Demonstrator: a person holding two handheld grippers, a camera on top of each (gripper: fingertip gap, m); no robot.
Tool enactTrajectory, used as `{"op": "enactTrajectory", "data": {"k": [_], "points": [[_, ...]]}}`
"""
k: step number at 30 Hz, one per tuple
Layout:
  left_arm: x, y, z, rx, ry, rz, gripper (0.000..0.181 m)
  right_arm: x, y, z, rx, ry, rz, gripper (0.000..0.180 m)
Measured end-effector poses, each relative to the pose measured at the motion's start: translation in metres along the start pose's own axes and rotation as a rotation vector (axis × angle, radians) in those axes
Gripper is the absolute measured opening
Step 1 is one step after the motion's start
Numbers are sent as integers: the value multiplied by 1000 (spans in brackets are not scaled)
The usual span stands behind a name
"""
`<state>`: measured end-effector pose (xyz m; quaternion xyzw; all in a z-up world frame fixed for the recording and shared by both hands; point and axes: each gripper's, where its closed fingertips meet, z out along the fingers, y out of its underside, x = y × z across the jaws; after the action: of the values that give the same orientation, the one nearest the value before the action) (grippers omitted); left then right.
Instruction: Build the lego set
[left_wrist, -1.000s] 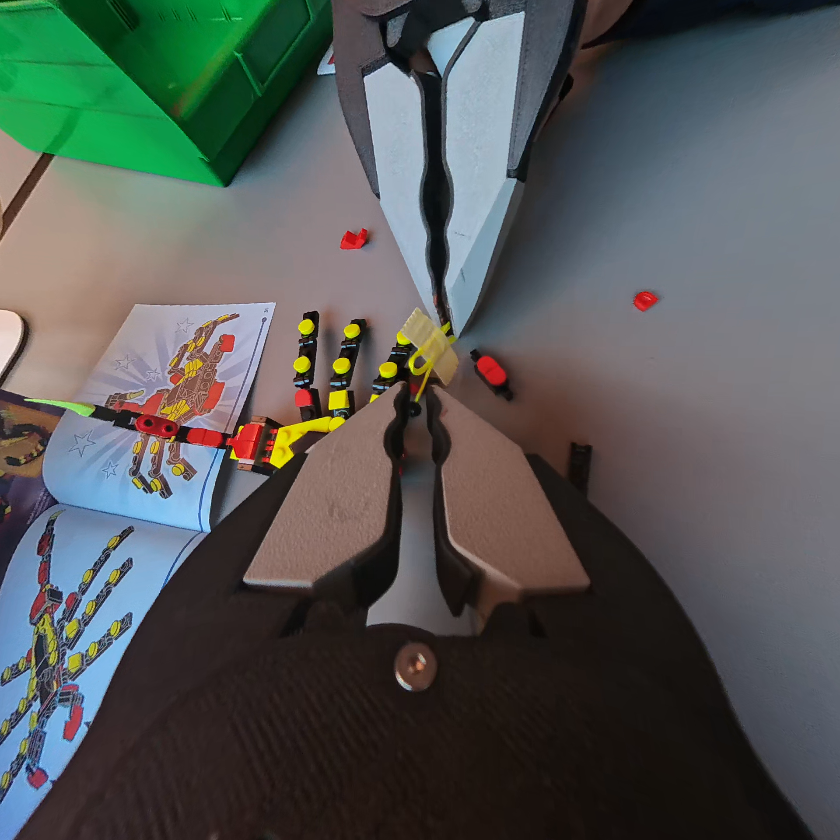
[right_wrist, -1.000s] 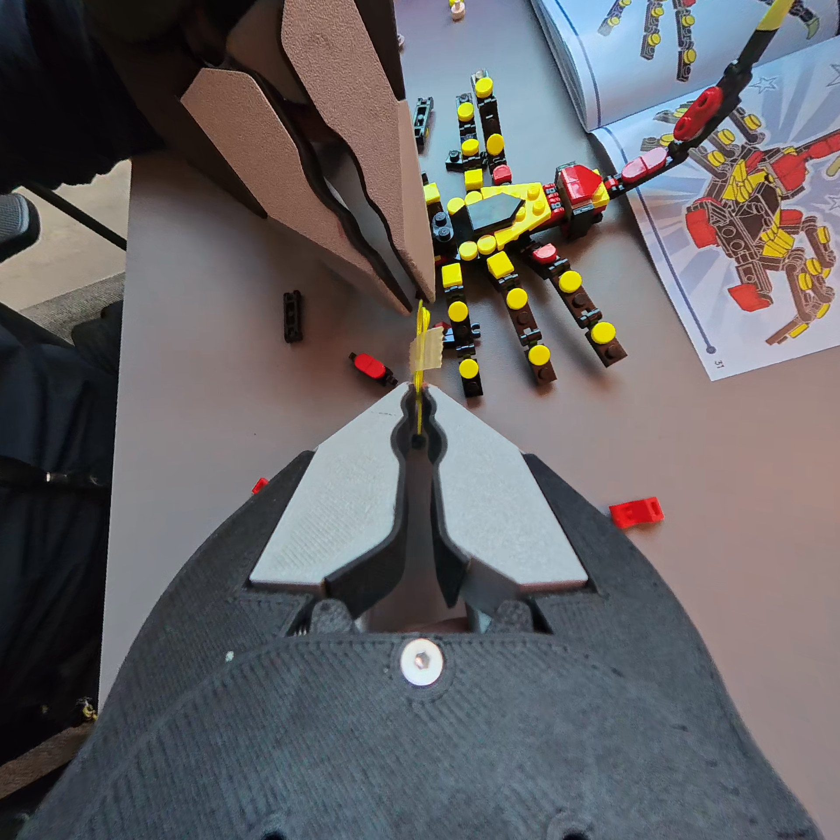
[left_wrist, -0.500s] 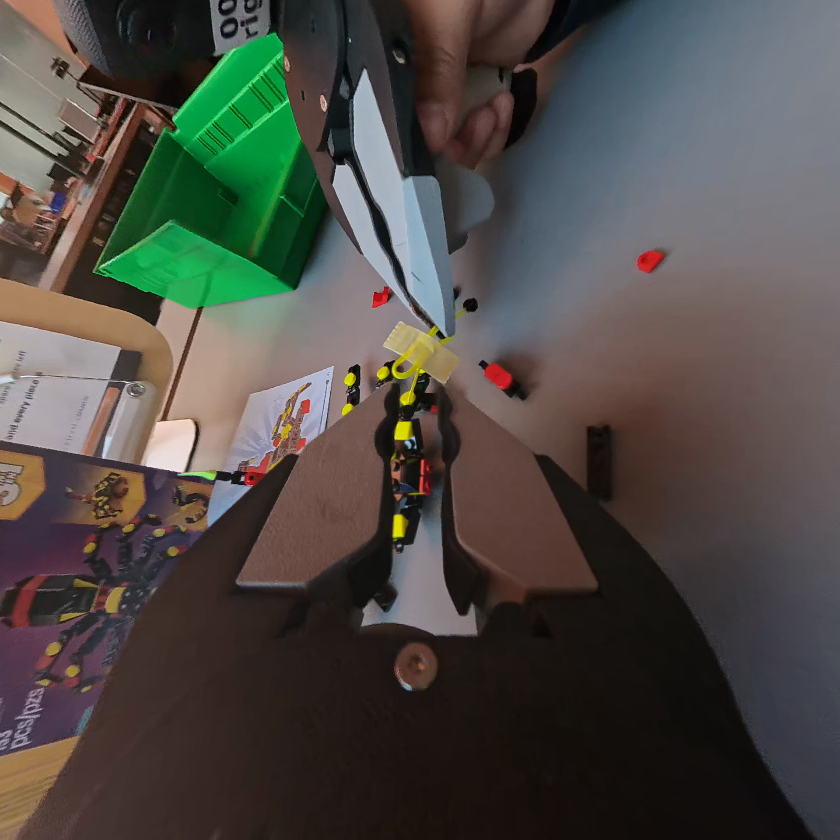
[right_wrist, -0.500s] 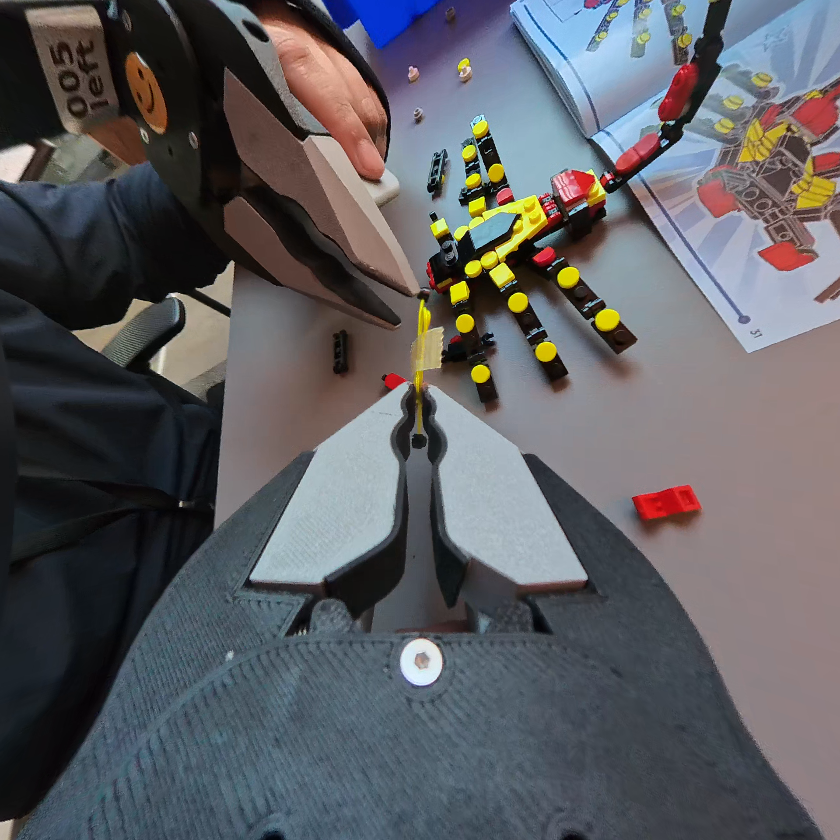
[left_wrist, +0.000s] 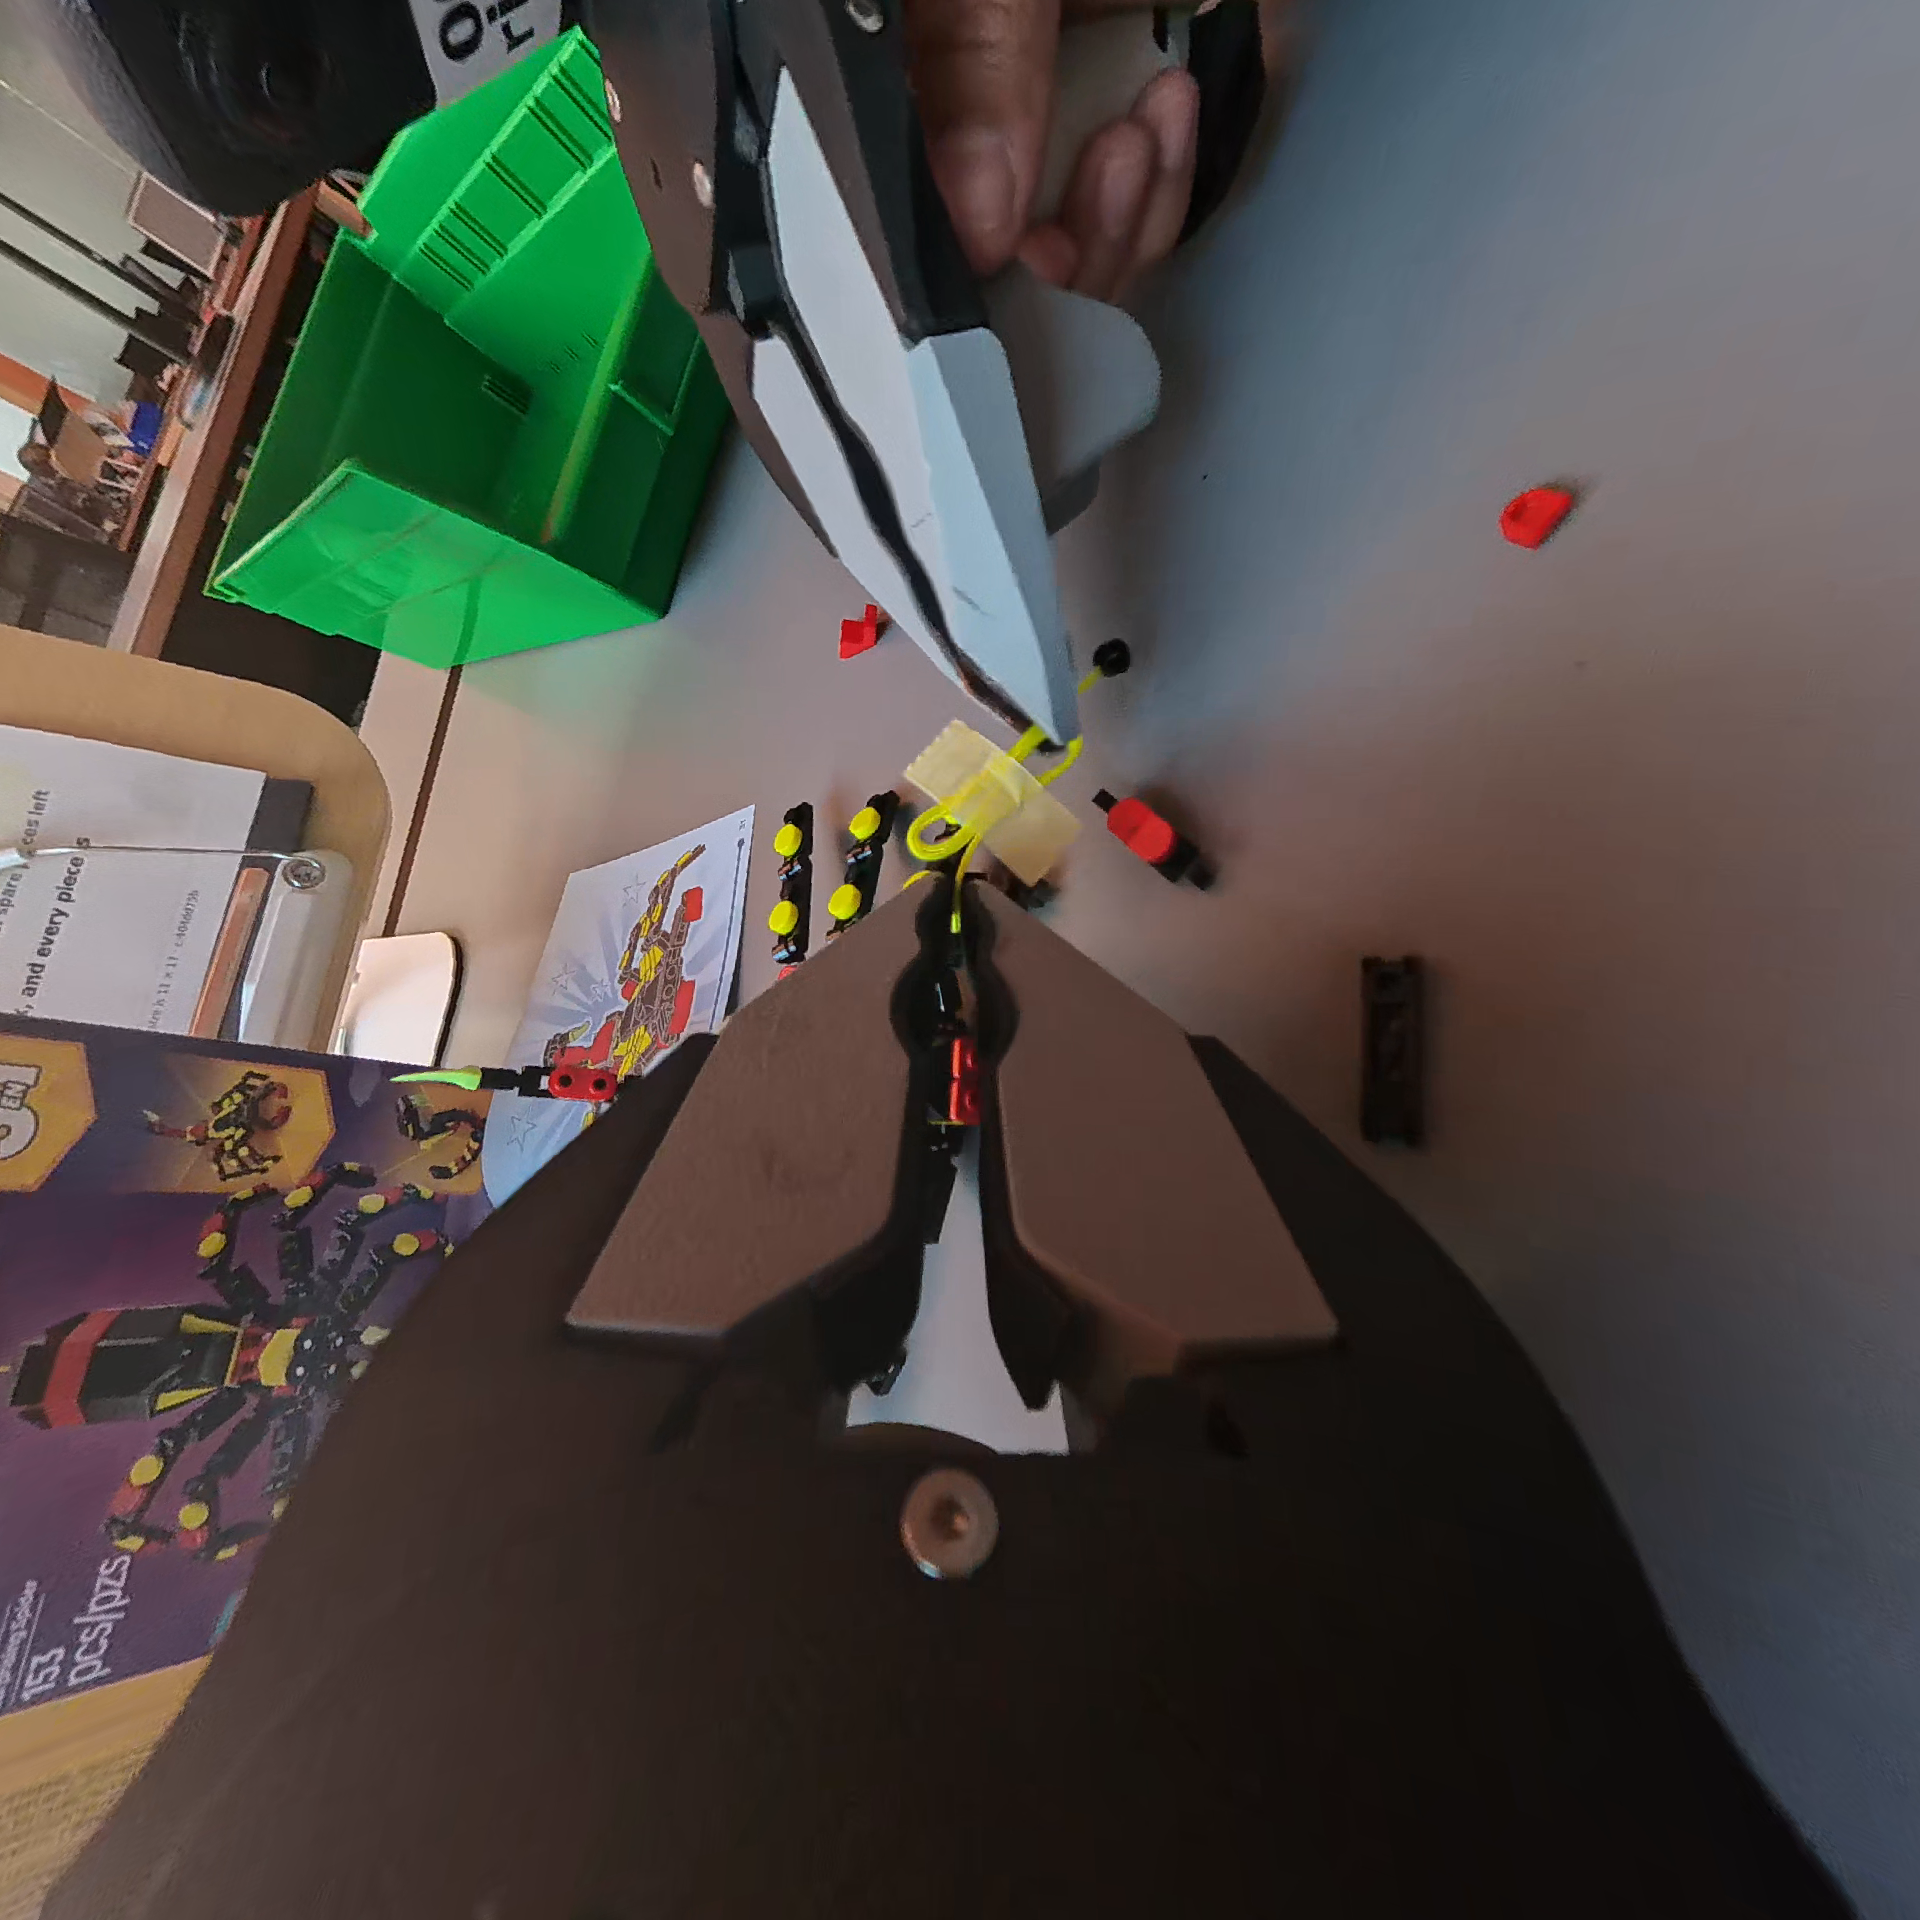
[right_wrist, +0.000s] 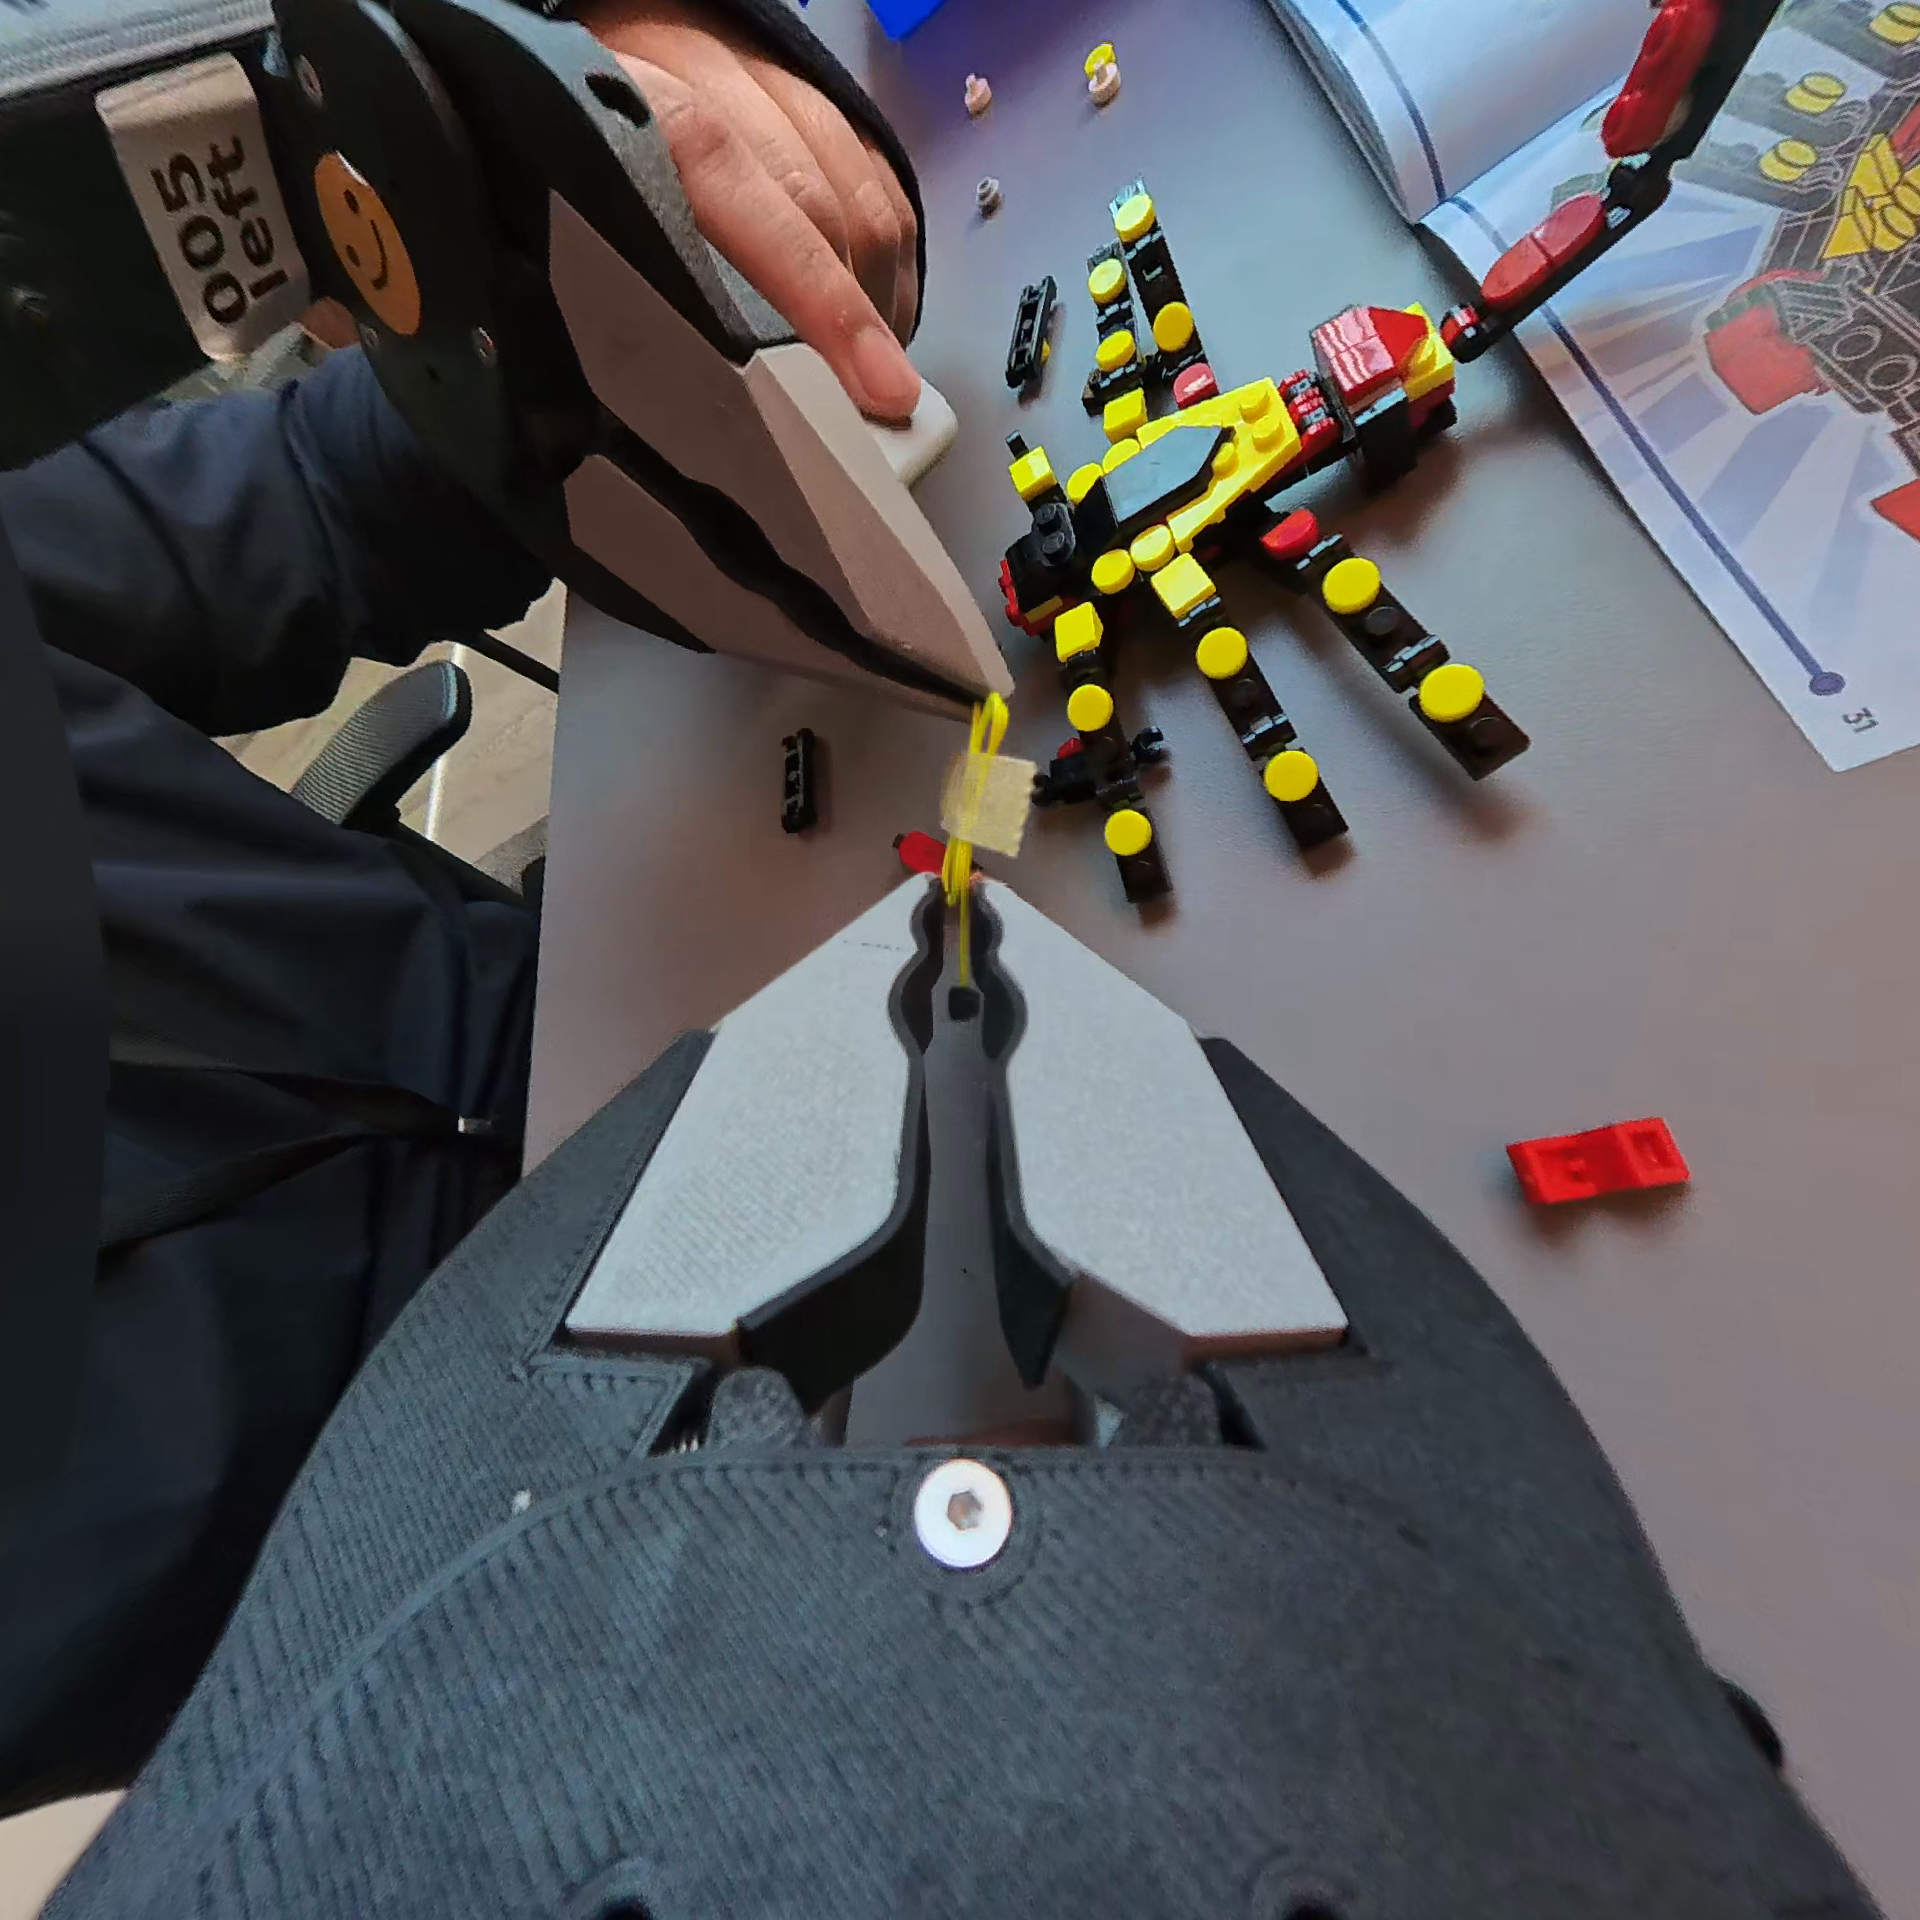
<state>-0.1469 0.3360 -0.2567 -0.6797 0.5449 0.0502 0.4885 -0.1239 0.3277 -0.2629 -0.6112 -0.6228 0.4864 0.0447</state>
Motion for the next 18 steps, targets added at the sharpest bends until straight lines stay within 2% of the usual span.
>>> {"op": "enactTrajectory", "data": {"k": [18], "points": [[6, 9, 6, -51, 25, 5, 0, 10, 14, 4, -101, 104, -68, 0]]}}
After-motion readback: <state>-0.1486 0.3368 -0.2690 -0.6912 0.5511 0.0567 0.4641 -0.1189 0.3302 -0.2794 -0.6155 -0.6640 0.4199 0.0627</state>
